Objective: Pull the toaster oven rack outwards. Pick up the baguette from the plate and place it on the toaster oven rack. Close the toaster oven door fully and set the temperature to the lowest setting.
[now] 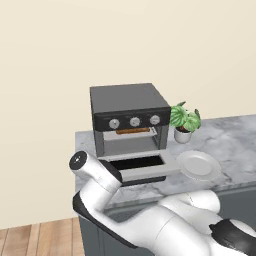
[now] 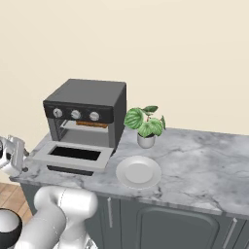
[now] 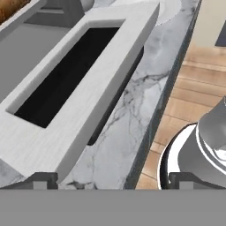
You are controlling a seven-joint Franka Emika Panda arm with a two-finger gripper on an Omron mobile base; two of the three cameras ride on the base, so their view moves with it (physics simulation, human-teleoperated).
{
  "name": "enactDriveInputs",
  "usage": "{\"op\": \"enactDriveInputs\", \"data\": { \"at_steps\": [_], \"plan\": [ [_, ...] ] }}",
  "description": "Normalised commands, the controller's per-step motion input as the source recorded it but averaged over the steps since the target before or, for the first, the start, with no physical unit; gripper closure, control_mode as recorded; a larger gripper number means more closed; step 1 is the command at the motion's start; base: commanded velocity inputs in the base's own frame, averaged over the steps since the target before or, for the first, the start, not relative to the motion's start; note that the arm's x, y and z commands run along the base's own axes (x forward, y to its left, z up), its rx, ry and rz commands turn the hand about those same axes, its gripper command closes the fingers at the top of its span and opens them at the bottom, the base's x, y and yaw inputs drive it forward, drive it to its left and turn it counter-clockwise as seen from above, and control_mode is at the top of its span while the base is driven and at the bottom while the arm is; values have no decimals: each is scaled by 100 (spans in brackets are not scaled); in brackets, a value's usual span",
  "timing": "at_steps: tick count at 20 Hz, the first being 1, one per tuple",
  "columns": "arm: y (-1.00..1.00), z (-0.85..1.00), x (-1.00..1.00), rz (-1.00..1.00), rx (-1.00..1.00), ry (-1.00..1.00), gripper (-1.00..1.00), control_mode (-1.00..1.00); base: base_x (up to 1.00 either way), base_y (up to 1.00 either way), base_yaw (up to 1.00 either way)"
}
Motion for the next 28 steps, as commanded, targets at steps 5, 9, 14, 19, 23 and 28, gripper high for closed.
{"op": "enactDriveInputs", "data": {
  "at_steps": [5,9,14,19,23,28],
  "plan": [
    [4,-15,0,5,-8,14,-100,-100,0,0,0],
    [13,-17,0,10,-12,18,-100,-100,0,0,0],
    [20,-11,0,10,-13,17,-100,-100,0,0,0],
    [7,-12,0,10,-11,9,-100,-100,0,0,0],
    [0,-15,0,11,-5,0,-100,-100,0,0,0],
    [0,-17,0,9,-2,0,-100,-100,0,0,0]
  ]
}}
